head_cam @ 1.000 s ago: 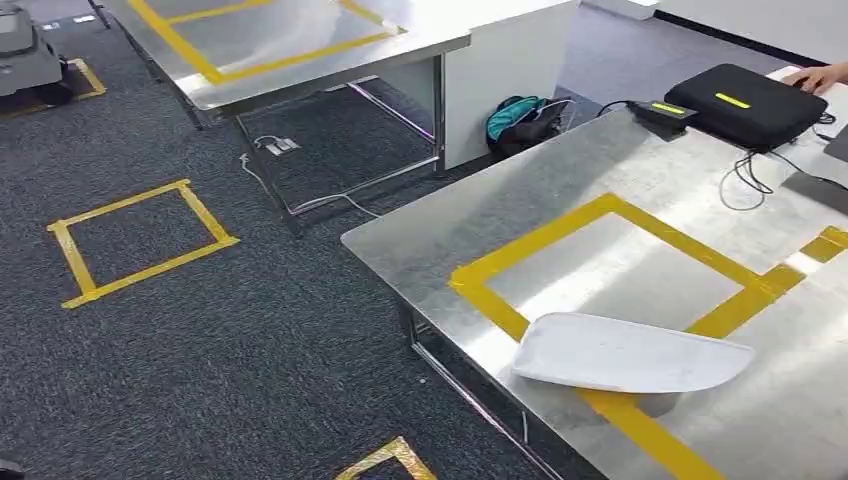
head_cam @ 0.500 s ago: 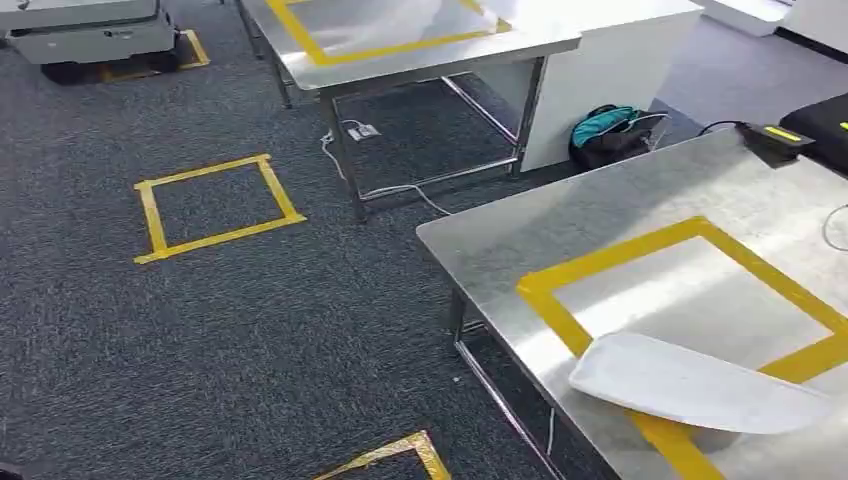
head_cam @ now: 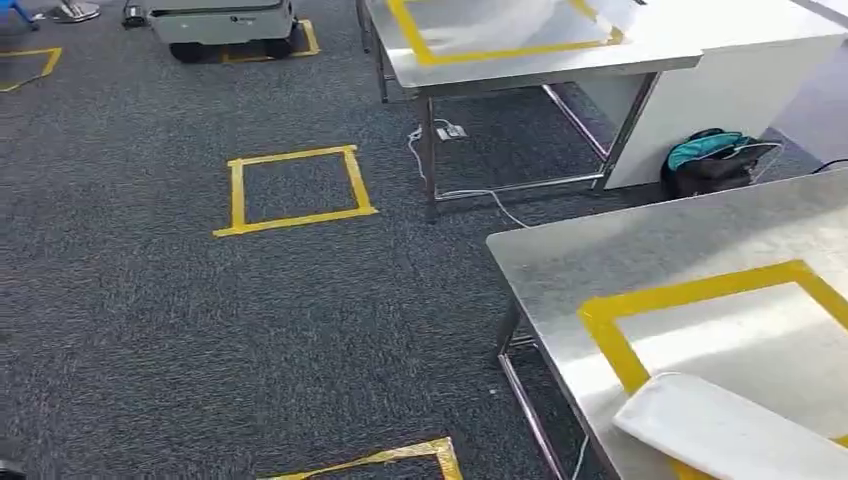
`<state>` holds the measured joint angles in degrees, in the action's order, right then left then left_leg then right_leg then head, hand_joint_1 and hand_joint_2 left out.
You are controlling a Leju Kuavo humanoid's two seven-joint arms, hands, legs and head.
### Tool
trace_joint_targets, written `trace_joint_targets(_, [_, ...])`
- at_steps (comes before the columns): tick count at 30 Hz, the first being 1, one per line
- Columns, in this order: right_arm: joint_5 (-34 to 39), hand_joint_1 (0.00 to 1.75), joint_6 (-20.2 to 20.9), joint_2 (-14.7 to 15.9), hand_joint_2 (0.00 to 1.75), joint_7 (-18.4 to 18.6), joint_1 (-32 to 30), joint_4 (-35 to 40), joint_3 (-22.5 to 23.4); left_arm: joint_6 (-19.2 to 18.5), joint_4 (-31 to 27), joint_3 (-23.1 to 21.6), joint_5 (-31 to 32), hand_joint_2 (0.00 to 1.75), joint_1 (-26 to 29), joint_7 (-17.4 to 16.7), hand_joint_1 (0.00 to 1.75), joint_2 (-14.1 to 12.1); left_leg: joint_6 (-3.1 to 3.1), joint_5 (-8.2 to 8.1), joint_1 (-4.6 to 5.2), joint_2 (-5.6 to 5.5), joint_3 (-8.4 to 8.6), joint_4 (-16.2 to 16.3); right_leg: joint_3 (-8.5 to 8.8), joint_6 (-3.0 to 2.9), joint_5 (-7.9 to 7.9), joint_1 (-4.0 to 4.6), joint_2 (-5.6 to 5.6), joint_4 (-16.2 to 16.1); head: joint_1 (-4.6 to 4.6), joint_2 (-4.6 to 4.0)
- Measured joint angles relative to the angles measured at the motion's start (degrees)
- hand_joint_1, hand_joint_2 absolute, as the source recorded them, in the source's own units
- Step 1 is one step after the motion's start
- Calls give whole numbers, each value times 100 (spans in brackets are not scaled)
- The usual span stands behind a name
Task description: Take the parts from the cabinet and place them on the table.
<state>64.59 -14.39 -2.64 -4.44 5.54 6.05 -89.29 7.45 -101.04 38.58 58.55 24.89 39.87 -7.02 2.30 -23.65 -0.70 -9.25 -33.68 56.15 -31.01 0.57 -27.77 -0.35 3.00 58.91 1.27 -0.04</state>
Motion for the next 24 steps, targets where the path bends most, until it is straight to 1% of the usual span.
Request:
trace_joint_targets(1, [-7,0,11,-15,0,0,10,7,0,0,2,15,0,0,18,0,0,0,-3,-49,5,196,-12,66,7,-50,32,-16,-96,-38,4,0])
trace_joint_targets(2, [-4,0,9,-15,0,-5,6,7,0,0,2,22,0,0,18,0,0,-8,12,-214,36,525,-115,257,11,-92,38,-14,-147,-56,-52,0])
trace_joint_targets(3, [-4,0,9,-15,0,-5,-10,7,-2,0,2,20,0,0,-8,0,0,-13,40,-465,35,719,-314,664,5,-111,39,-5,-235,-57,-83,0])
trace_joint_targets(4, [-4,0,9,-18,0,-5,-28,7,-4,-2,2,9,0,0,-25,0,0,-9,62,-712,21,810,-556,1174,-3,-120,34,3,-331,-57,-81,0])
trace_joint_targets(5, [-7,0,9,-18,0,-5,-43,7,-4,-4,2,7,0,0,-15,0,0,-9,79,-882,9,843,-756,1612,-11,-126,29,5,-418,-57,-81,0])
trace_joint_targets(6, [-7,0,9,-18,0,-2,-56,7,-7,-7,2,9,0,0,-6,0,0,-7,96,-926,-3,848,-868,1858,-15,-128,27,4,-509,-57,-81,0])
trace_joint_targets(7, [-7,0,9,-18,0,-2,-59,7,-7,-11,2,11,0,0,3,0,0,-4,118,-820,-25,853,-824,1793,-15,-121,23,-1,-594,-57,-81,0])
trace_joint_targets(8, [-9,0,11,-18,0,-2,-54,7,-9,-13,2,11,-2,0,2,0,0,-4,144,-611,-54,878,-651,1470,-13,-103,12,-9,-675,-56,-81,0])
trace_joint_targets(9, [-9,0,11,-15,0,0,-52,7,-9,-13,2,11,-2,0,3,0,0,-4,172,-382,-86,952,-385,983,-7,-80,0,-20,-746,-54,-79,0])
trace_joint_targets(10, [-9,0,7,-7,0,0,-49,7,-9,-15,2,15,-2,0,4,0,0,-4,216,-197,-118,1157,-80,466,19,-38,-20,-21,-803,-43,-81,0])
trace_joint_targets(11, [-9,0,7,15,0,0,-46,2,-9,-15,4,13,-2,0,-6,0,0,-2,263,-178,-127,1465,140,109,23,24,-55,17,-870,-17,-92,0])
trace_joint_targets(12, [-9,0,9,20,0,2,-46,0,-9,-15,2,0,-2,0,-34,0,0,0,174,-155,-111,1363,127,81,-16,71,-110,28,-916,30,-81,0])
trace_joint_targets(13, [-9,0,9,22,0,0,-38,0,-9,-15,2,4,-4,0,-20,0,0,9,119,-174,-84,1288,127,83,37,105,-118,24,-982,-9,-48,0])
trace_joint_targets(15, [-11,0,14,20,0,0,-1,2,-9,-15,2,52,-4,0,19,0,0,4,29,-182,-44,1133,108,75,183,181,-112,-17,-1129,-78,-52,0])
trace_joint_targets(16, [-11,0,13,20,0,0,18,4,-11,-17,0,72,-4,0,21,0,0,4,-38,-146,-85,1058,132,51,143,239,-151,-59,-1021,-55,-57,-2])
trace_joint_targets(17, [-11,0,11,20,0,-2,30,4,-11,-18,0,90,-11,0,27,0,0,2,-69,-140,-83,1011,133,51,93,242,-293,-57,-667,123,-39,0])
trace_joint_targets(18, [-11,0,11,20,0,-2,29,4,-11,-20,0,92,-11,0,6,0,0,0,-101,-140,-82,947,128,52,-82,232,-515,-55,-454,521,-31,0])
trace_joint_targets(19, [-11,0,13,20,0,-2,19,4,-11,-22,0,81,-11,0,-7,0,0,9,-122,-141,-77,880,126,53,-316,229,-734,-48,-355,1011,-20,0])
trace_joint_targets(20, [-11,0,14,20,0,0,3,4,-13,-22,0,79,-11,0,-7,0,0,13,-133,-145,-65,799,124,54,-556,224,-906,-39,-320,1473,-19,0])
trace_joint_targets(21, [-11,0,14,20,0,0,-8,4,-13,-24,0,81,-11,0,-4,0,0,15,-137,-147,-53,711,126,55,-746,210,-959,-33,-314,1777,-24,0])
trace_joint_targets(22, [-11,0,14,20,0,0,-16,4,-15,-26,0,81,-11,0,-5,0,0,20,-138,-148,-46,612,130,56,-794,191,-841,-29,-312,1766,-22,0])
trace_joint_targets(23, [-11,0,14,20,0,0,-16,4,-15,-28,0,81,-11,0,-5,0,0,22,-137,-149,-46,521,136,58,-717,172,-617,-29,-303,1512,-22,0])
trace_joint_targets(24, [-13,0,11,20,0,0,-12,4,-15,-31,0,81,-11,0,-5,0,0,22,-134,-151,-48,427,147,59,-524,151,-315,-31,-261,1037,-22,0])
